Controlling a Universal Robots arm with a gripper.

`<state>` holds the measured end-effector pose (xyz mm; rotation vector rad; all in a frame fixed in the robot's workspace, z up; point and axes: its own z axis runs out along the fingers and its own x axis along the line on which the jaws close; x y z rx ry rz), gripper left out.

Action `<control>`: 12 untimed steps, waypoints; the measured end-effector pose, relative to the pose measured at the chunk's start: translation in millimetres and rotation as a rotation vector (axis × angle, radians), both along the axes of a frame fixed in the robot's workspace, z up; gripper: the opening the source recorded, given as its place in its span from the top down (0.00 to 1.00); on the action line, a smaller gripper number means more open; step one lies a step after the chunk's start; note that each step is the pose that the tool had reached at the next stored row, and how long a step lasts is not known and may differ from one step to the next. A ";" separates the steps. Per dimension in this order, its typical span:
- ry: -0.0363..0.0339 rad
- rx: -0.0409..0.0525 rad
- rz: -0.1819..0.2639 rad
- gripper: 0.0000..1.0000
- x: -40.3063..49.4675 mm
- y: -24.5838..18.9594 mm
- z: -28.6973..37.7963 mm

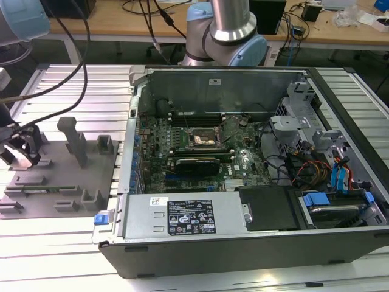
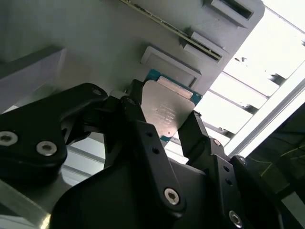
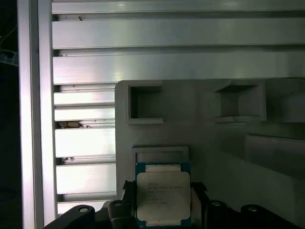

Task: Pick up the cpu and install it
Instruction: 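Pick up the cpu and move it towards the insertion slot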

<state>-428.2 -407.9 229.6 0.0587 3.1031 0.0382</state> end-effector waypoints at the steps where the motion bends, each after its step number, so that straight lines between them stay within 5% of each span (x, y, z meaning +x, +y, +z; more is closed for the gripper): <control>1: -0.0003 -0.0004 0.000 0.45 0.0 0.0 0.1; 10: 0.0000 -0.0009 0.000 0.45 0.0 0.0 0.3; 12: -0.0001 -0.0010 0.000 0.45 0.0 0.0 5.1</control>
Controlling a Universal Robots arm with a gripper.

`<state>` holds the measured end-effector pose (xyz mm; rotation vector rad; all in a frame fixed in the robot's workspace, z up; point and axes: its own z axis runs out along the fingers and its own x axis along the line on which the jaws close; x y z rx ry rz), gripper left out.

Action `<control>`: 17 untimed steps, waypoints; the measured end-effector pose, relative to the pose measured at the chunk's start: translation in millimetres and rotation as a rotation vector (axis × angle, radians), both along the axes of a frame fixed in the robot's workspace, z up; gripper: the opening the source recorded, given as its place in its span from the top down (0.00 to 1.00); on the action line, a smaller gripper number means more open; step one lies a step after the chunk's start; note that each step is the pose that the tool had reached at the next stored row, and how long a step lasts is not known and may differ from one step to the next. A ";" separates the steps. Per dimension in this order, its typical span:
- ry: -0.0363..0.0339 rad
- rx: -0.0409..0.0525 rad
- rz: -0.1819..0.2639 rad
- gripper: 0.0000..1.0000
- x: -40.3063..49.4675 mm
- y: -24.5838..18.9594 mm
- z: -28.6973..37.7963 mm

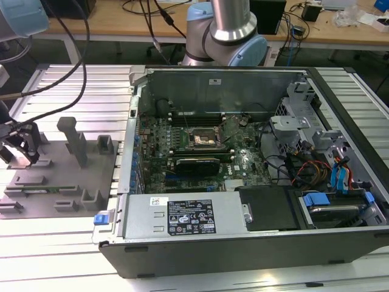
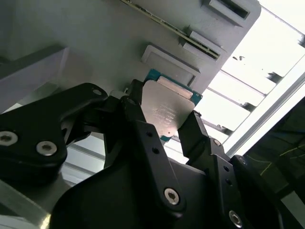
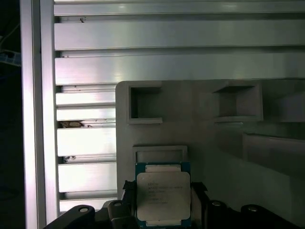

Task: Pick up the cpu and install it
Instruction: 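Pick up the cpu and move it towards the insertion slot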

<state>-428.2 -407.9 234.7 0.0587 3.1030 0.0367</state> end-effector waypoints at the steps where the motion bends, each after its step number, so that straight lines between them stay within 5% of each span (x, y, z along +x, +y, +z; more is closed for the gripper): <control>1: 0.0000 0.0000 0.000 0.45 0.0 0.0 2.3; 9: 0.0001 0.0000 0.000 0.45 0.0 0.1 16.5; 17: 0.0000 0.0001 0.000 0.45 0.0 0.5 38.6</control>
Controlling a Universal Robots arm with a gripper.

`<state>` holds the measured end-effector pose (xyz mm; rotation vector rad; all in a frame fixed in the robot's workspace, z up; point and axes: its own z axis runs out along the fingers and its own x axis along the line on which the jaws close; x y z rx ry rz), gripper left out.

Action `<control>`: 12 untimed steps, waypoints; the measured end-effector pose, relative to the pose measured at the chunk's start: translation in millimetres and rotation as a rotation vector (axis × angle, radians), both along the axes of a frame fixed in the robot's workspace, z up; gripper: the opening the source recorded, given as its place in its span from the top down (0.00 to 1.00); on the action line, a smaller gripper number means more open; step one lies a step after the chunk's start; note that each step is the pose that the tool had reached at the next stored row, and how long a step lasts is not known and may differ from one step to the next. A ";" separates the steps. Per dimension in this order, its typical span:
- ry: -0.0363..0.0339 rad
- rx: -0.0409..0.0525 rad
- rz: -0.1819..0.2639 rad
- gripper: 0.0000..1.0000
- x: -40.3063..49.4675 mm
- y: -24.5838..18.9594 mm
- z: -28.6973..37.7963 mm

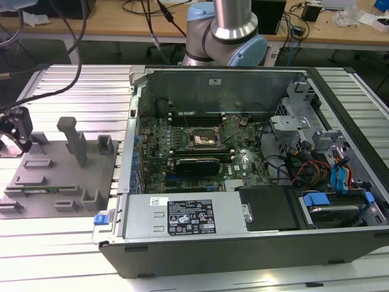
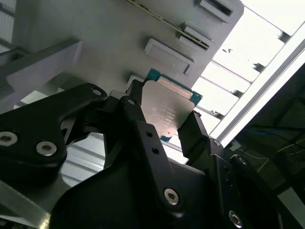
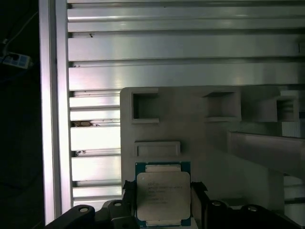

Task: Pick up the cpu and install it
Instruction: 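Pick up the cpu and move it towards the insertion slot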

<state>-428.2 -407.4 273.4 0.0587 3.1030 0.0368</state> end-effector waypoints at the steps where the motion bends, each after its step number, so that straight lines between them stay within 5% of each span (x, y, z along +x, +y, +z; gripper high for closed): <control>1: 0.0000 -0.0001 0.000 0.45 0.0 0.1 1.4; 12: -0.0007 -0.0001 0.000 0.45 0.0 0.8 17.1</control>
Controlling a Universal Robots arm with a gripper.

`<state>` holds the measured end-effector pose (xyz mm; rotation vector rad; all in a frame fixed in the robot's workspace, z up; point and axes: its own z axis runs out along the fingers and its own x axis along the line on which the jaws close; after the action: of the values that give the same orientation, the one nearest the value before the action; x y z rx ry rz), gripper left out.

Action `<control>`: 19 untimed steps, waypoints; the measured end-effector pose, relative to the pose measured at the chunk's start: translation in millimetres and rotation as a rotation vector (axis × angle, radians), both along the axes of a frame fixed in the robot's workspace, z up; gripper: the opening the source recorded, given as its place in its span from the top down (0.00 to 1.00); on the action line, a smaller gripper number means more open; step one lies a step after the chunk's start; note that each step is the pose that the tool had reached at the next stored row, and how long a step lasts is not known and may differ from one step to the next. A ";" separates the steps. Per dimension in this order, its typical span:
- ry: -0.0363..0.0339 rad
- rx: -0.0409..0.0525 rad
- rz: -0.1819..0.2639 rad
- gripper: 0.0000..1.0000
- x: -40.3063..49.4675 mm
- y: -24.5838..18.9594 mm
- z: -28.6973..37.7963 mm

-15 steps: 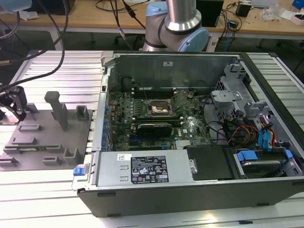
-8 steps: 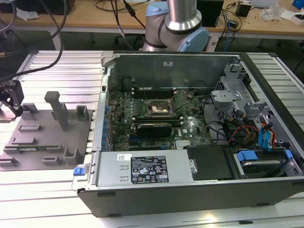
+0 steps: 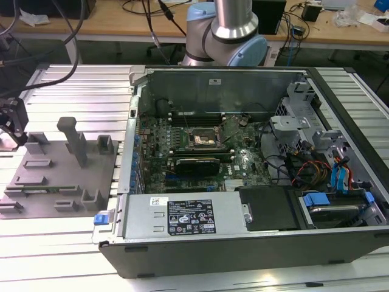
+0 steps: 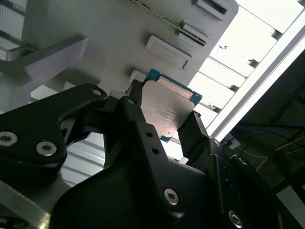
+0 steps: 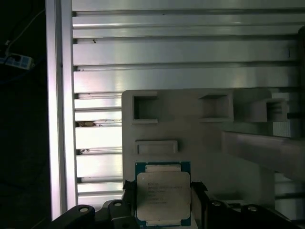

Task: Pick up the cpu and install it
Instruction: 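Pick up the cpu and move it towards the insertion slot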

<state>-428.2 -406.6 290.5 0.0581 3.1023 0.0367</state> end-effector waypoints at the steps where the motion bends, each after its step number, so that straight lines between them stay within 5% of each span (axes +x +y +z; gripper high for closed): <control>1: -0.0002 0.0001 0.000 0.45 0.0 0.0 1.7; 7: -0.0024 0.0001 0.000 0.45 0.0 0.4 10.3; 19: -0.0059 0.0001 0.000 0.45 0.0 1.8 45.1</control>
<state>-428.2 -404.8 335.6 0.0579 3.0964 0.0369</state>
